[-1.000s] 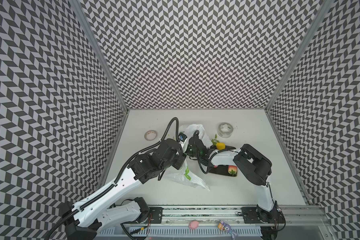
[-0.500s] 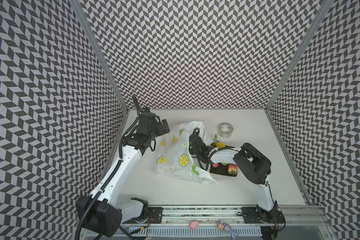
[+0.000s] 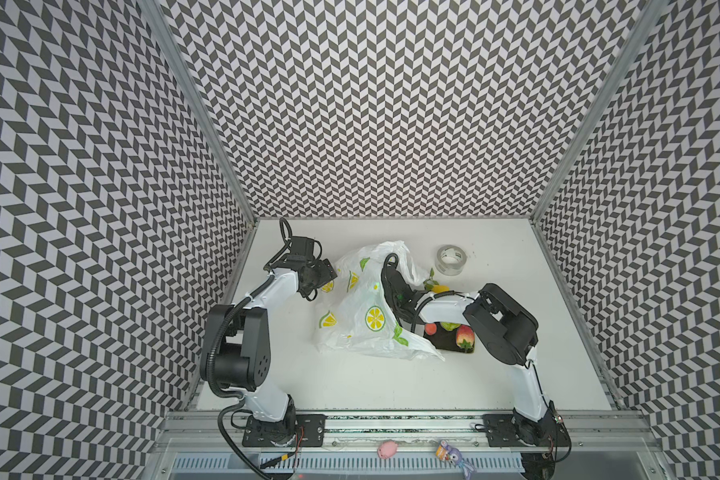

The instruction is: Take the fake fruits out of the plastic bag

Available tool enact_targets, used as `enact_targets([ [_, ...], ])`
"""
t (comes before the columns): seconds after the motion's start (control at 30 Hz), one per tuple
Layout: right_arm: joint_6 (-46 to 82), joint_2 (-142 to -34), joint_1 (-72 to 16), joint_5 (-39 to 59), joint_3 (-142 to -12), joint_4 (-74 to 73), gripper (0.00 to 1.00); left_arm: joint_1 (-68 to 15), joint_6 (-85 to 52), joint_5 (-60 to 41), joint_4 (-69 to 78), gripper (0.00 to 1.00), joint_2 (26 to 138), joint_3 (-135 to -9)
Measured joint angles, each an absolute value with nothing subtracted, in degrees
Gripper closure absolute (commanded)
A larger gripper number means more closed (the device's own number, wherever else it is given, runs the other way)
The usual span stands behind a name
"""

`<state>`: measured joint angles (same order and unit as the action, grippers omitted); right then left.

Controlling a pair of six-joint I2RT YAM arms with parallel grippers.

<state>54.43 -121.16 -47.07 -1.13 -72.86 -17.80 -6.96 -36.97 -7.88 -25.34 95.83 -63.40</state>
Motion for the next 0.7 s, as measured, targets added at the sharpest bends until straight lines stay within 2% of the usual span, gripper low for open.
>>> enact_targets([
  [0.17,53.3,-122.1,-47.1,-1.1,-75.1,-17.5,0.27,-7.0,-36.6,-11.0,-22.6,0.44,99.2,-63.4],
  [0.23,52.9,-122.1,-47.1,-1.1,-75.9,-17.1,0.27,-7.1,-36.3,-12.2,-21.5,0.56,100.1,-63.2],
  [0.3,52.5,-122.5,-47.1,-1.1,-76.9,-16.7,0.26,-7.2,-35.8,-13.1,-20.5,0.61,100.7,-62.9],
  [0.53,50.8,-126.1,-47.1,-1.1,-81.3,-13.9,0.25,-8.0,-33.9,-15.9,-18.0,0.98,100.9,-61.8],
  [0.7,49.7,-129.4,-47.1,-1.5,-85.0,-11.0,0.25,-8.8,-31.7,-18.2,-16.3,1.0,100.3,-61.8],
])
